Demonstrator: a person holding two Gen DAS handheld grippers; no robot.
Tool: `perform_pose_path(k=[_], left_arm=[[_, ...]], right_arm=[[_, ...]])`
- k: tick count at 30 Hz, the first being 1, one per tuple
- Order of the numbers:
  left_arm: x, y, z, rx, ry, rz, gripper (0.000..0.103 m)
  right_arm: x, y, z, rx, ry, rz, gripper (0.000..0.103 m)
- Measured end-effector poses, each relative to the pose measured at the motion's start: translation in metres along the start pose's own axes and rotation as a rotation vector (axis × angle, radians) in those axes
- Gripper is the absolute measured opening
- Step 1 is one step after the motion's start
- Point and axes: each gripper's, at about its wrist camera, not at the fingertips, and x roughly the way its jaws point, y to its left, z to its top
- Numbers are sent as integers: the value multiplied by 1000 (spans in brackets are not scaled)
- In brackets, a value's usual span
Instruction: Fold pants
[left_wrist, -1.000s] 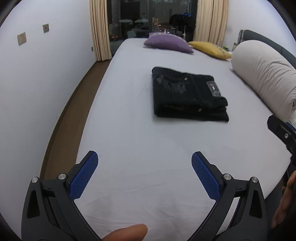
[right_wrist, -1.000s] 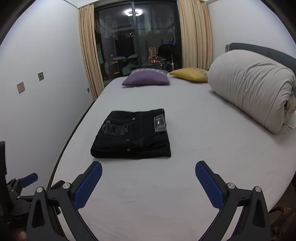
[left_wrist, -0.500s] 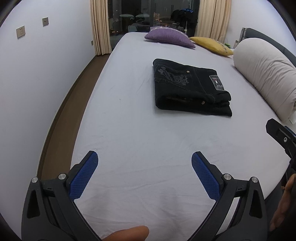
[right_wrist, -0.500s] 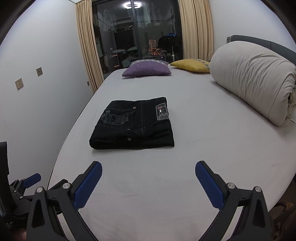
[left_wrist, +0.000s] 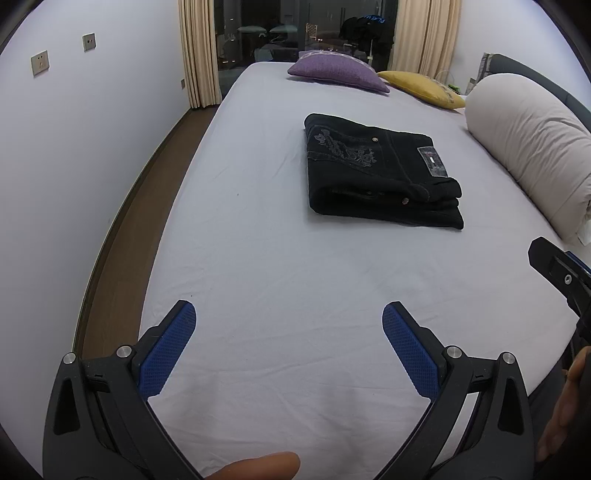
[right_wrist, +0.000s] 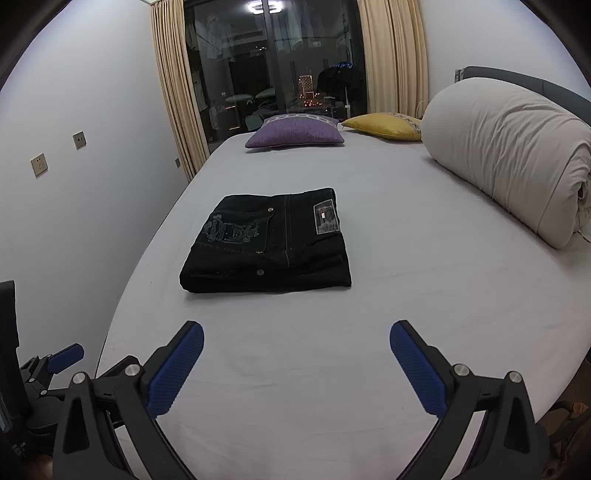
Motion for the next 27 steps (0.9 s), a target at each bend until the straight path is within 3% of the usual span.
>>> perform_pose_path(k=[27], left_arm=[[0, -1, -2, 0, 4, 1, 103]], right_arm=[[1, 1, -4, 2, 8, 4, 103]])
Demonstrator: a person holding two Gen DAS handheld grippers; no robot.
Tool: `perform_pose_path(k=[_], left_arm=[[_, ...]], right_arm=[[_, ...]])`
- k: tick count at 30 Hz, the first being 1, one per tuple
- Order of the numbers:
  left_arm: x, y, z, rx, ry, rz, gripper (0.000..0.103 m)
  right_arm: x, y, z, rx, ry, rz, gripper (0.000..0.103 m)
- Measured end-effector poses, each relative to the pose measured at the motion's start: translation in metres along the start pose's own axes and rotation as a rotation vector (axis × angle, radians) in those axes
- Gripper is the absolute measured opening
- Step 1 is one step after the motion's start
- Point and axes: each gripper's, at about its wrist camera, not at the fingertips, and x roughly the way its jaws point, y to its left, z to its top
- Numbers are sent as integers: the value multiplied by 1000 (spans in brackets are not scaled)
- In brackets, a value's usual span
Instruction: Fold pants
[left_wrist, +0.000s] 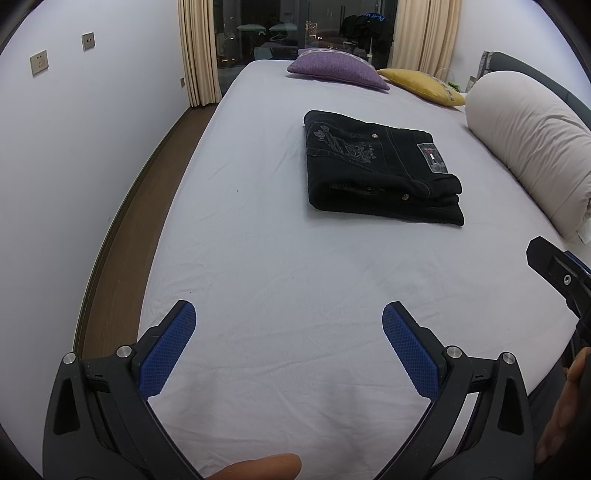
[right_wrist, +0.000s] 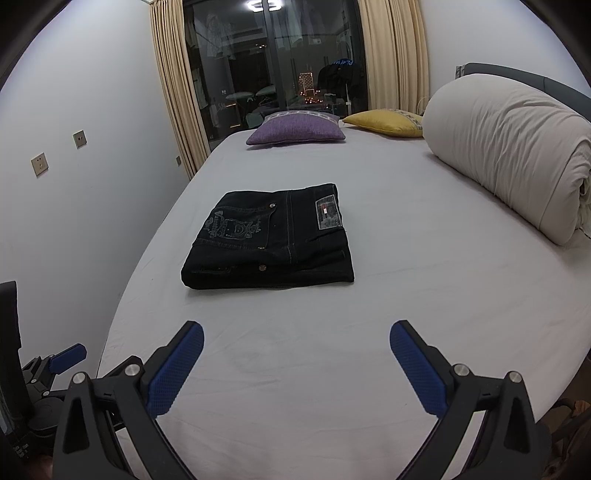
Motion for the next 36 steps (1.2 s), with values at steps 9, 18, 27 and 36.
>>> perform_pose_path(k=[9, 18, 27, 36], left_arm=[[1, 0, -1, 1, 2, -1, 103], [0, 0, -1, 1, 3, -1, 103], [1, 0, -3, 2, 5, -3, 103], [0, 0, -6, 4, 7, -2, 103]], right_arm=[[1, -1, -1, 1, 2, 2, 103], [0, 0, -1, 0, 2, 2, 103], [0, 0, -1, 1, 3, 3, 103], [0, 0, -2, 1, 3, 4, 103]])
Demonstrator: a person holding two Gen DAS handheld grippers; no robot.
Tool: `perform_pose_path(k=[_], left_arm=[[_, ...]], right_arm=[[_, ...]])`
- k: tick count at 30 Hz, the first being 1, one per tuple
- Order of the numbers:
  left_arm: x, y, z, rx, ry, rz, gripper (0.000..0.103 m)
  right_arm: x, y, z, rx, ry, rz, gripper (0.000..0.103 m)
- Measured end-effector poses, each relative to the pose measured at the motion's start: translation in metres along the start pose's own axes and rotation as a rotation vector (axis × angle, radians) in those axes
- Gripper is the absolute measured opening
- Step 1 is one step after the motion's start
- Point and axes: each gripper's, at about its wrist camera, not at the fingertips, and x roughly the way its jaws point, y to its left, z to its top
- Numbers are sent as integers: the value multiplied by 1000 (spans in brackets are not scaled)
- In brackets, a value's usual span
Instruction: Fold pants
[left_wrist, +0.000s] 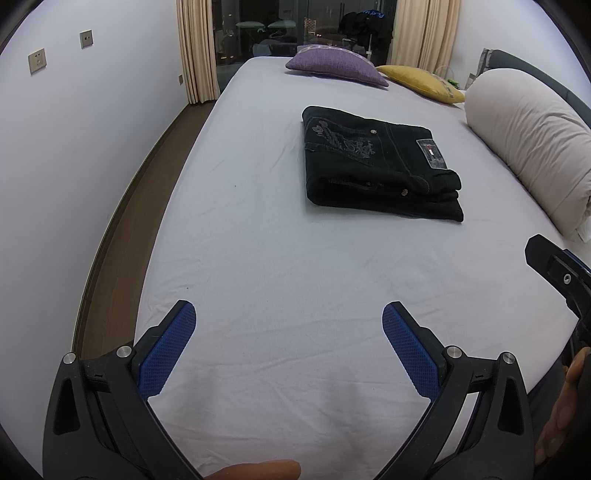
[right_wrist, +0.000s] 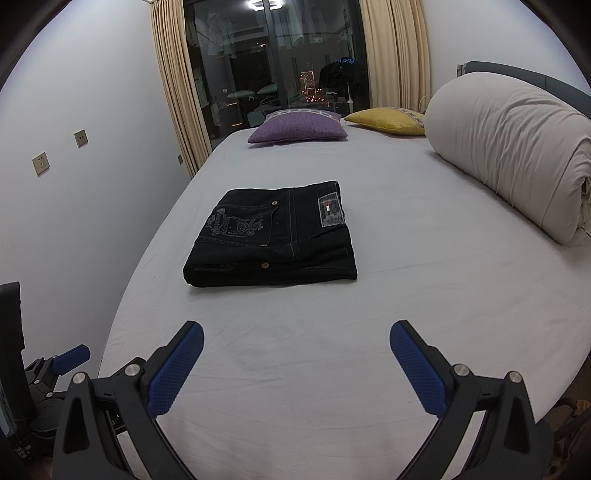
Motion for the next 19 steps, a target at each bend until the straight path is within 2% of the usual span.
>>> perform_pose_path(k=[19], left_arm=[[-3, -2, -3, 6, -8, -10, 103]], right_arm=[[0, 0, 0, 2, 2, 1, 103]])
